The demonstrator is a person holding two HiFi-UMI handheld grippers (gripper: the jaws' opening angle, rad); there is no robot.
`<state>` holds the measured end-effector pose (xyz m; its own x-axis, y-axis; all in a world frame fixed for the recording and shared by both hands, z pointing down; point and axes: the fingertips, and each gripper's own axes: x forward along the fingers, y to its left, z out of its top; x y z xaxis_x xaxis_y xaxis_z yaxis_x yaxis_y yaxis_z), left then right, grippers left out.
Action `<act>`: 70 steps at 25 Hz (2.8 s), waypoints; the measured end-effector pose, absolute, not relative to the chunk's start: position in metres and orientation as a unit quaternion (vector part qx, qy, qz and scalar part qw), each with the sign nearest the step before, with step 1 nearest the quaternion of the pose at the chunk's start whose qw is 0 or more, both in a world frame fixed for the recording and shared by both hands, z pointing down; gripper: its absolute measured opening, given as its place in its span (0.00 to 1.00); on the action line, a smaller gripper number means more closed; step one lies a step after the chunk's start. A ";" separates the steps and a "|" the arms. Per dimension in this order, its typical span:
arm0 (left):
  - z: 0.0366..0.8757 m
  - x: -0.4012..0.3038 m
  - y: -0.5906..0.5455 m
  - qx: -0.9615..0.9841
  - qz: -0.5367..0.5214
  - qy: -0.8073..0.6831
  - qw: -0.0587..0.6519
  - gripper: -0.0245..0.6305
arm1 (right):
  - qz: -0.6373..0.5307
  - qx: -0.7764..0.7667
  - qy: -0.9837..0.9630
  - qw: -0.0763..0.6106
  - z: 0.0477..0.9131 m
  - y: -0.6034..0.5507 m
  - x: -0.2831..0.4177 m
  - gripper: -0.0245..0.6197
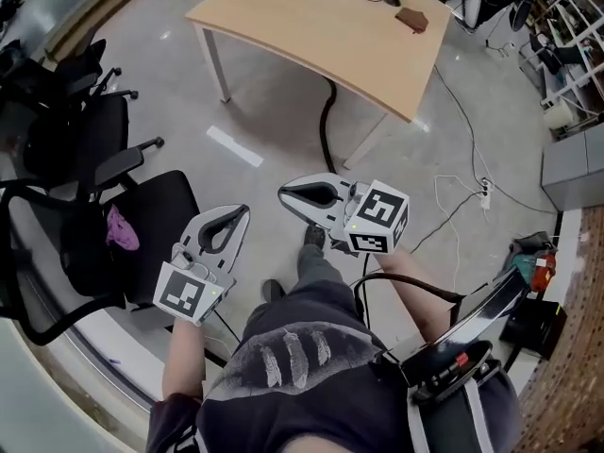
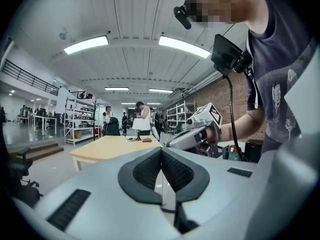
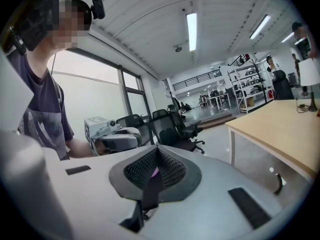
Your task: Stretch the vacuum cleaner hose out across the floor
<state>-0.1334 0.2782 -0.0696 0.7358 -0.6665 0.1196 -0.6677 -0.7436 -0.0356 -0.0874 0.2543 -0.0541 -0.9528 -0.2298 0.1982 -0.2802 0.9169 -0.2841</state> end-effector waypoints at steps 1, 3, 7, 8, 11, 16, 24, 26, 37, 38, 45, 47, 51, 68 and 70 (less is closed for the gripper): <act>-0.064 -0.128 0.265 0.930 0.069 -0.360 0.008 0.05 | 0.161 0.133 -0.975 0.080 -0.046 0.240 -0.080 0.05; -0.055 -0.114 0.233 0.928 0.073 -0.365 0.011 0.05 | 0.168 0.137 -0.973 0.084 -0.030 0.204 -0.063 0.05; -0.041 -0.089 0.173 0.921 0.115 -0.371 0.031 0.05 | 0.206 0.146 -0.964 0.078 -0.005 0.148 -0.036 0.05; -0.038 -0.083 0.159 0.920 0.127 -0.370 0.029 0.05 | 0.215 0.146 -0.963 0.077 0.000 0.135 -0.031 0.05; -0.022 -0.066 0.118 0.916 0.153 -0.370 0.029 0.05 | 0.231 0.138 -0.960 0.078 0.013 0.099 -0.020 0.05; 0.006 -0.045 0.071 0.916 0.163 -0.364 0.053 0.05 | 0.262 0.127 -0.953 0.086 0.037 0.059 -0.015 0.05; 0.118 -0.081 -0.005 0.928 0.134 -0.331 0.106 0.05 | 0.301 0.180 -0.925 0.144 0.151 -0.011 -0.035 0.05; 0.157 -0.091 -0.023 0.931 0.127 -0.322 0.120 0.05 | 0.322 0.199 -0.914 0.148 0.189 -0.028 -0.039 0.05; 0.373 -0.101 -0.094 0.943 0.116 -0.277 0.145 0.05 | 0.367 0.290 -0.859 0.209 0.436 -0.127 -0.009 0.05; 0.390 -0.095 -0.098 0.945 0.115 -0.270 0.141 0.05 | 0.363 0.296 -0.857 0.213 0.455 -0.135 -0.002 0.05; 0.494 -0.039 -0.117 0.971 0.148 -0.175 0.067 0.05 | 0.354 0.338 -0.840 0.232 0.582 -0.195 0.046 0.05; 0.524 -0.032 -0.120 0.972 0.164 -0.159 0.051 0.05 | 0.347 0.358 -0.833 0.240 0.614 -0.210 0.062 0.05; 0.592 -0.025 -0.147 0.967 0.188 -0.168 0.043 0.05 | 0.346 0.359 -0.830 0.250 0.673 -0.226 0.070 0.05; 0.701 -0.008 -0.140 0.954 0.251 -0.151 0.070 0.05 | 0.349 0.437 -0.712 0.425 0.879 -0.258 0.203 0.33; 0.704 -0.007 -0.138 0.954 0.245 -0.152 0.085 0.05 | 0.346 0.446 -0.700 0.437 0.896 -0.263 0.215 0.33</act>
